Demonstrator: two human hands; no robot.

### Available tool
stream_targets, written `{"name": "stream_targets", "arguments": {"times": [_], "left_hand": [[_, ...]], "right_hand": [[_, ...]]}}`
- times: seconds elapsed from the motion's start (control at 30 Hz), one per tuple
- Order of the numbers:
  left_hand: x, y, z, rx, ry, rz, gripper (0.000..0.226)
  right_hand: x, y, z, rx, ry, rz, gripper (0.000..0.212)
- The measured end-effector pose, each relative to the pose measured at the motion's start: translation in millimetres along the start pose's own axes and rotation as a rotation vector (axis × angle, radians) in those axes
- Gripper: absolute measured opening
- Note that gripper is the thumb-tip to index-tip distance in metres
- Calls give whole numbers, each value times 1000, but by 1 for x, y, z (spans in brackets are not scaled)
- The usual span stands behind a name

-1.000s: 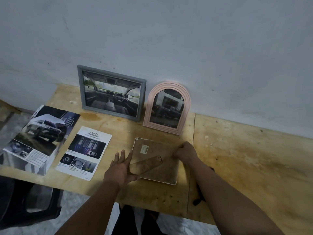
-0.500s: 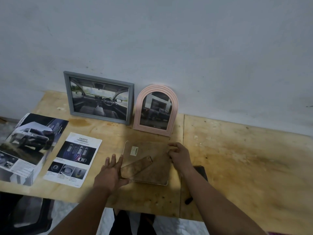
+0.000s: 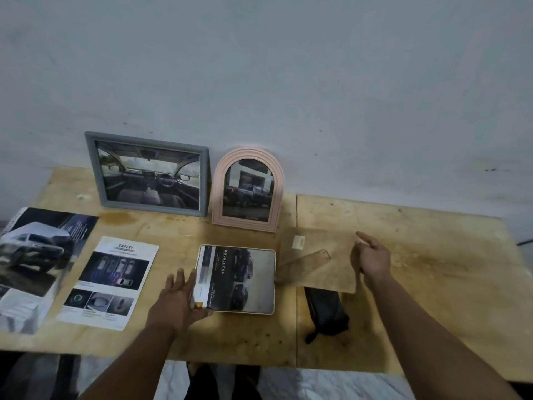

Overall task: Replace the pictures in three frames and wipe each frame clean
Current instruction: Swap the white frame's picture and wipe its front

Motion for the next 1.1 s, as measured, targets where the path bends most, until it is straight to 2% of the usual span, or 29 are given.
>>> {"name": "stream_targets", "arguments": {"times": [0.2,0.33,0.43,0.57,0.67,0.77,0.8,0.87,1.1], "left_hand": [[3,-2,1,-4,6,-8,119],[3,-3,1,-8,4,-13,119],[3,-3,1,-6,7,-13,119],[3,-2,0,-11,1,-15,120],[4,-3,0,-16,3,-5,120],[6,-5,-1,-19,-2,-5,120],[6,-5,-1,-21,-4,-6,121],[5,-5,-1,-26,-5,-3,121],[3,-3,0,-38,-6,2,119]], "right_hand": [[-50,-15,-41,15,187,16,45],[-38,-7,-21,-123,258,182,44],[4,13,13,-289,132,380,40],[67,55,55,-575,-201,763,39],[110,76,76,-661,-313,1173,59],[138,88,83,-597,-313,1428,100],[143,91,84,-585,-296,1480,110],[147,96,84,-591,-269,1540,118],[149,102,91,-579,-300,1504,112]]}}
Point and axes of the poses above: each hand's wrist, its own z-axis away from the middle knuckle, its own x-axis out of the palm, y = z × x, the point moved 1 cm from there along -z, towards the middle knuckle, and after that the axes turned 9 degrees about x, right-handed, at the moved point
